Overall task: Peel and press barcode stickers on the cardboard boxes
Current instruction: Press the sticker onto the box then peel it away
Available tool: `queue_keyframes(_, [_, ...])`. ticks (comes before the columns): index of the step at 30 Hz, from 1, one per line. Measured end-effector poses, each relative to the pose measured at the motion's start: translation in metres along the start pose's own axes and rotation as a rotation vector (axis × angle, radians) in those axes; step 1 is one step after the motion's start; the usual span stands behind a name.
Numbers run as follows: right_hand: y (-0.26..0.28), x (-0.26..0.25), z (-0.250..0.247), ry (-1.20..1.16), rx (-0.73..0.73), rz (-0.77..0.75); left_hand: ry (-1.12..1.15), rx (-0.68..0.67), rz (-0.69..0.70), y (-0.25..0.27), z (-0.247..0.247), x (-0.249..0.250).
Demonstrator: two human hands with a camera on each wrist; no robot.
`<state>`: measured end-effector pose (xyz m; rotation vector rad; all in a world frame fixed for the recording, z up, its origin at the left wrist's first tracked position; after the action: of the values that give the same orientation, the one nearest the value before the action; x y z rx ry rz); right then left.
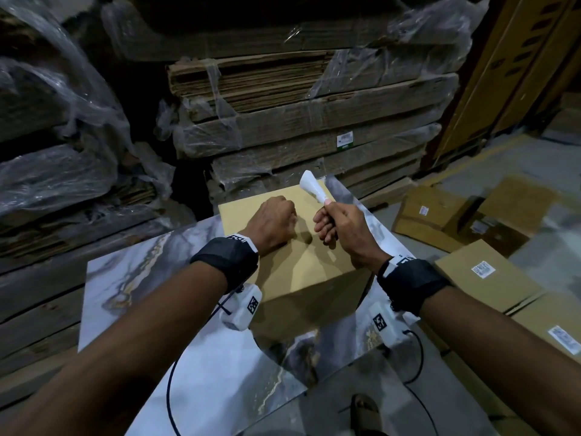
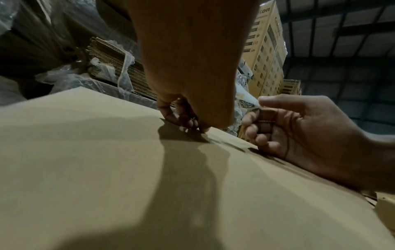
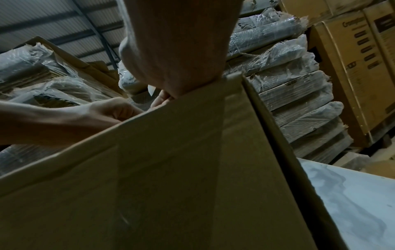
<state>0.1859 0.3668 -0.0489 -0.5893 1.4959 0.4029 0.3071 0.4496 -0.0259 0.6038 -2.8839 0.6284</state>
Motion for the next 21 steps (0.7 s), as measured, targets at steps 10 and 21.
queue_keyframes(10, [-0.002, 0.000, 0.002, -0.009, 0.005, 0.018, 0.800, -0.020, -0.564, 0.003, -0.006, -0.047])
queue_keyframes(21, [-0.003, 0.001, 0.003, 0.018, 0.015, 0.024, 0.541, 0.283, -0.621, 0.016, -0.038, -0.089])
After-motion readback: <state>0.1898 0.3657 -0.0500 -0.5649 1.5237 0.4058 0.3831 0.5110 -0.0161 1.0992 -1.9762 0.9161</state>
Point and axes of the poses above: each hand's wrist, its own y-axis away from the middle knuckle, its own z-axis out of the palm, x = y × z, the point moved 10 cm from there along -y, towards the middle knuckle, and after that the axes turned 14 degrees about x, right-handed, at the moved point
